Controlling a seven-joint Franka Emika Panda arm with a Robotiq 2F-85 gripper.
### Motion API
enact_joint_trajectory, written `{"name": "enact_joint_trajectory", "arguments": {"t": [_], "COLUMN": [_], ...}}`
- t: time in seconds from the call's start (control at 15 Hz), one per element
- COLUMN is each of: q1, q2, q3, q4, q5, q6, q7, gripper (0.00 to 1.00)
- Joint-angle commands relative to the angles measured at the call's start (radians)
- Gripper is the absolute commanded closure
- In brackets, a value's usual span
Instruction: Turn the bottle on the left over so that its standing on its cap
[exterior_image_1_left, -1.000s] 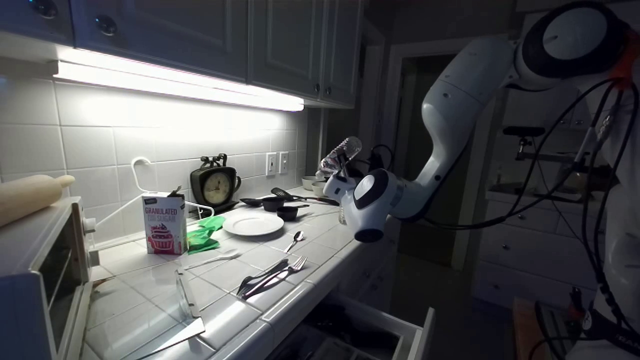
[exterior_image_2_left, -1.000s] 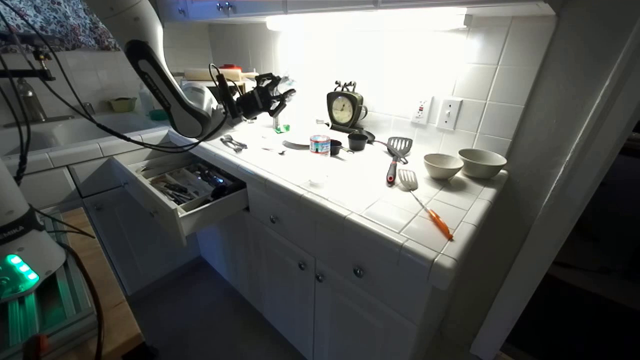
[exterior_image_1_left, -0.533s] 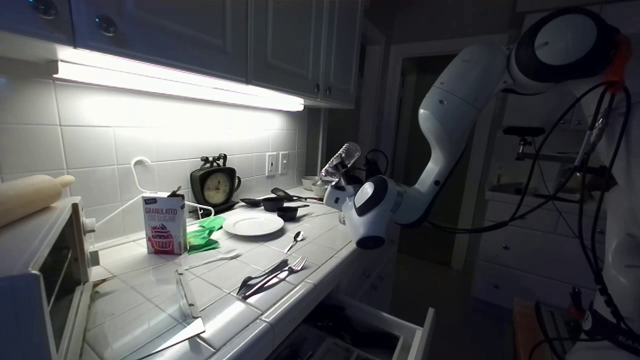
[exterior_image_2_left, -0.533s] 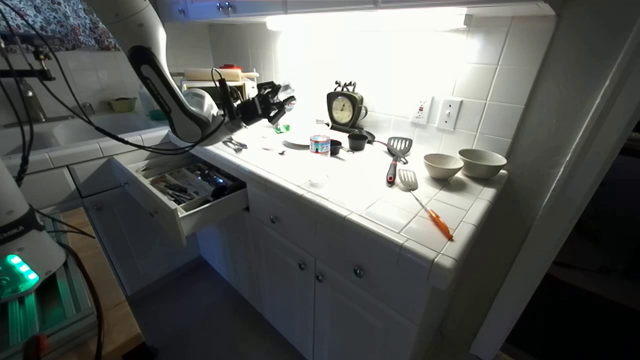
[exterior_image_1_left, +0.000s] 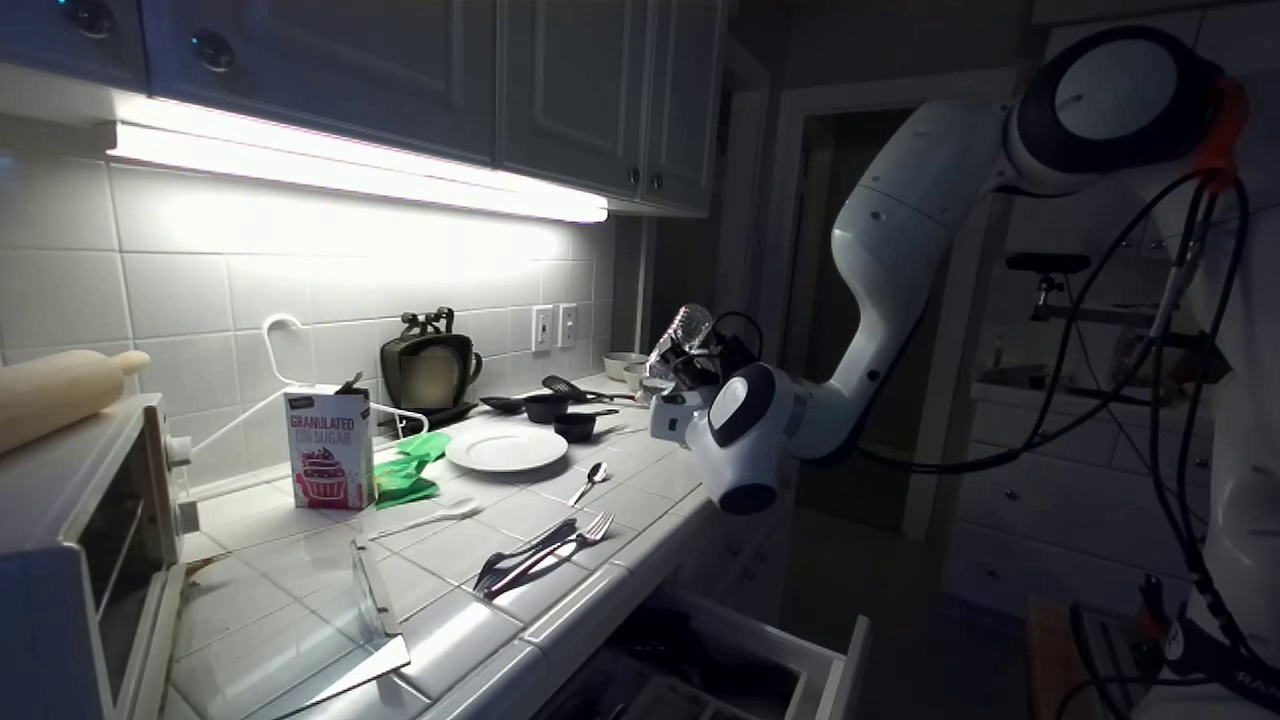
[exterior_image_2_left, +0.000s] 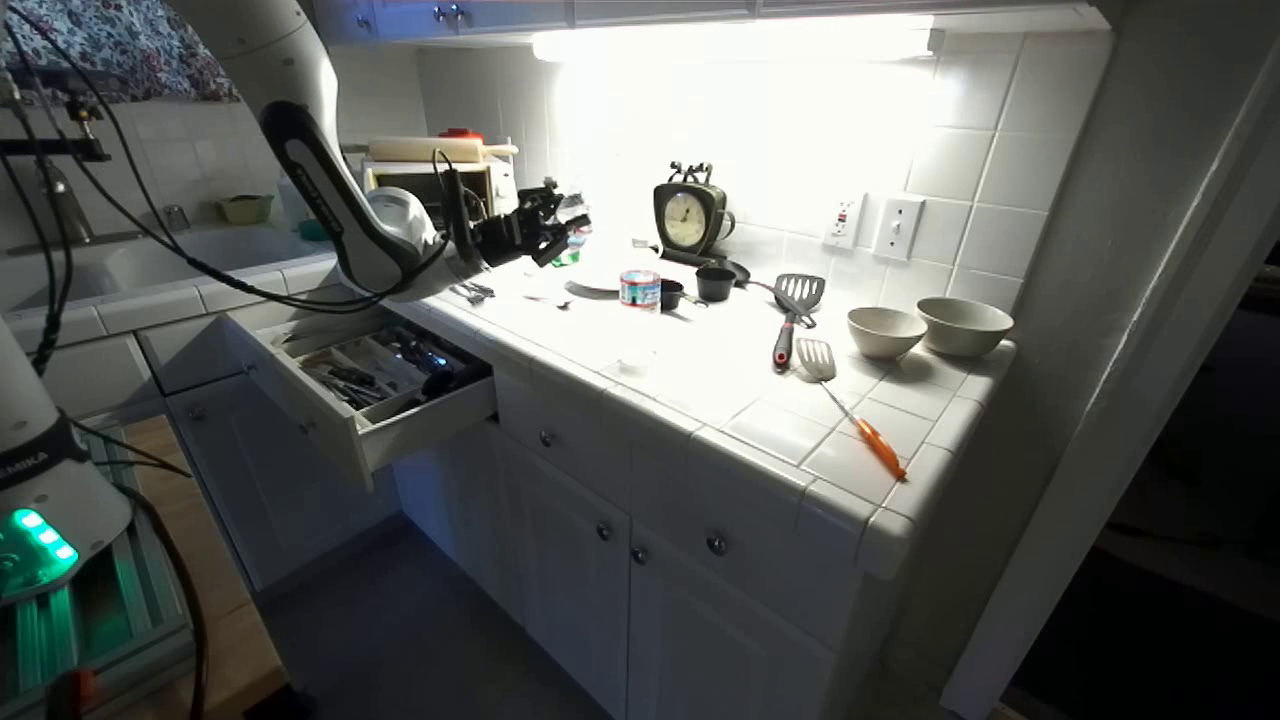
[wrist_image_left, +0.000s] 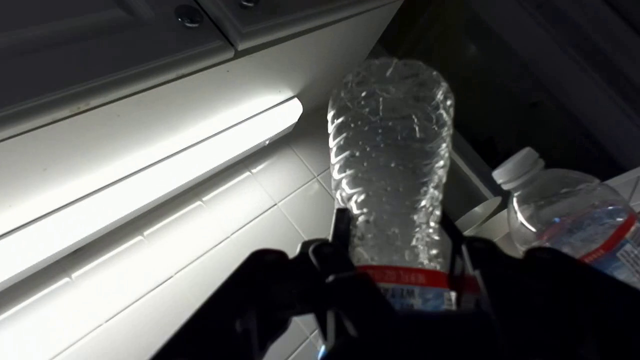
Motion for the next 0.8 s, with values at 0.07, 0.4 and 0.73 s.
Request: {"name": "enact_joint_trajectory", "arguments": {"t": [0.07,0.4,0.73], "q1": [-0.007,-0.007,-0.012], "q2": [-0.004,-0.004,-0.005], "q3": [0.009,0.007,0.007], "q4": [-0.008,-0.008,-0.006], "q5": [0.0,-0.002,0.002], "q6": [0.07,0.136,0.214], "q7": [-0.068,-0.113,-0.147], "gripper": [0.84,0.84,0.84]}}
